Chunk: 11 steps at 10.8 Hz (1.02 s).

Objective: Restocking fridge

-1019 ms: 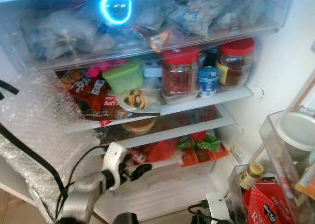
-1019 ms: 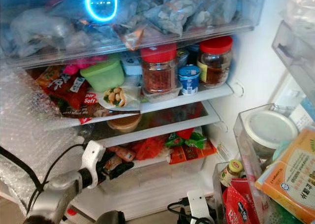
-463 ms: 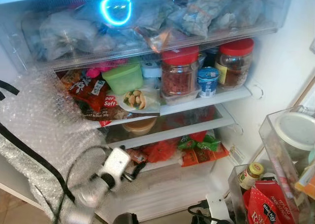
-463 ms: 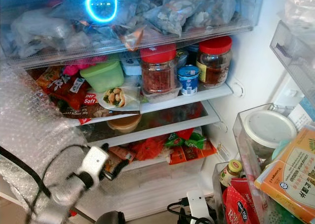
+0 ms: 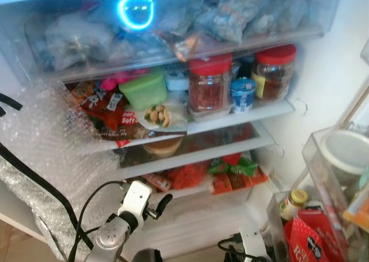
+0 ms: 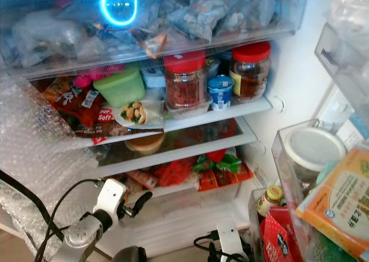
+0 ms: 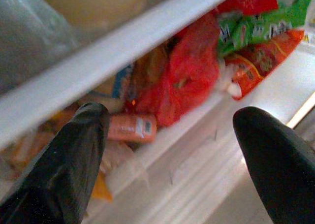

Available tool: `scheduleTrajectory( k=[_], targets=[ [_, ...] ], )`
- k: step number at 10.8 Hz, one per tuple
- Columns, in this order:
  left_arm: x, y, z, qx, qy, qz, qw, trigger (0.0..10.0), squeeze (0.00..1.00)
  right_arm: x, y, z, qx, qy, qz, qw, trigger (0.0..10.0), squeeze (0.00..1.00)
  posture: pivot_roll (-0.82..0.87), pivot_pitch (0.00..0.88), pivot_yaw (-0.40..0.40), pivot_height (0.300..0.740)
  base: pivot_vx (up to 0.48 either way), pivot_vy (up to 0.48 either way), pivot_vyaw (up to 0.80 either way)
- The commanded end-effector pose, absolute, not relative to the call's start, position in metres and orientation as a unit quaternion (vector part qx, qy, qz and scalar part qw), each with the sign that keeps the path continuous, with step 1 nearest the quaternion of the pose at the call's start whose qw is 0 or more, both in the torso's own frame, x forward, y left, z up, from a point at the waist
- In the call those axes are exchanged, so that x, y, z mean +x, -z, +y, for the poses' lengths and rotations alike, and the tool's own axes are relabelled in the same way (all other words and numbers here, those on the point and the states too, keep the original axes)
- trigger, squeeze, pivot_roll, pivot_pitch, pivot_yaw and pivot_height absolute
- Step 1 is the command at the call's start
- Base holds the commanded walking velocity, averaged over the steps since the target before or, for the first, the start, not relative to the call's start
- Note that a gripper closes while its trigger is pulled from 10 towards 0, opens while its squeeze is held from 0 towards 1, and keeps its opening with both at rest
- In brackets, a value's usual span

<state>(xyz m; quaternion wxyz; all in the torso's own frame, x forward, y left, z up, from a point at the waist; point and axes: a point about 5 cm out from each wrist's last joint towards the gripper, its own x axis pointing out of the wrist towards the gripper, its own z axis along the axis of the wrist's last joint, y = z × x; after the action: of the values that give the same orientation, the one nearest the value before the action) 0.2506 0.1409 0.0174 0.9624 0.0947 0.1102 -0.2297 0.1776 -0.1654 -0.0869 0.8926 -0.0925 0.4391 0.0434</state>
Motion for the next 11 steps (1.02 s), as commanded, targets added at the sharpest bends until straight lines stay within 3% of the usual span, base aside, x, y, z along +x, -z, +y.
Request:
scheduleTrajectory(
  k=[1, 11],
  targets=[
    [0.249, -0.012, 0.146, 0.098, 0.227, 0.12, 0.962, 10.0, 0.0, 0.16, 0.095, -0.163, -0.088, -0.049, 0.467, 0.879, 10.0, 0.0, -0.05, 0.0, 0.076, 0.638, -0.247, 0.0, 0.0],
    [0.247, 0.008, 0.154, 0.107, 0.223, 0.151, 0.957, 10.0, 0.0, 0.168, 0.092, -0.16, -0.09, -0.055, 0.46, 0.882, 10.0, 0.0, -0.05, 0.0, 0.074, 0.638, -0.326, 0.0, 0.0]
  ],
)
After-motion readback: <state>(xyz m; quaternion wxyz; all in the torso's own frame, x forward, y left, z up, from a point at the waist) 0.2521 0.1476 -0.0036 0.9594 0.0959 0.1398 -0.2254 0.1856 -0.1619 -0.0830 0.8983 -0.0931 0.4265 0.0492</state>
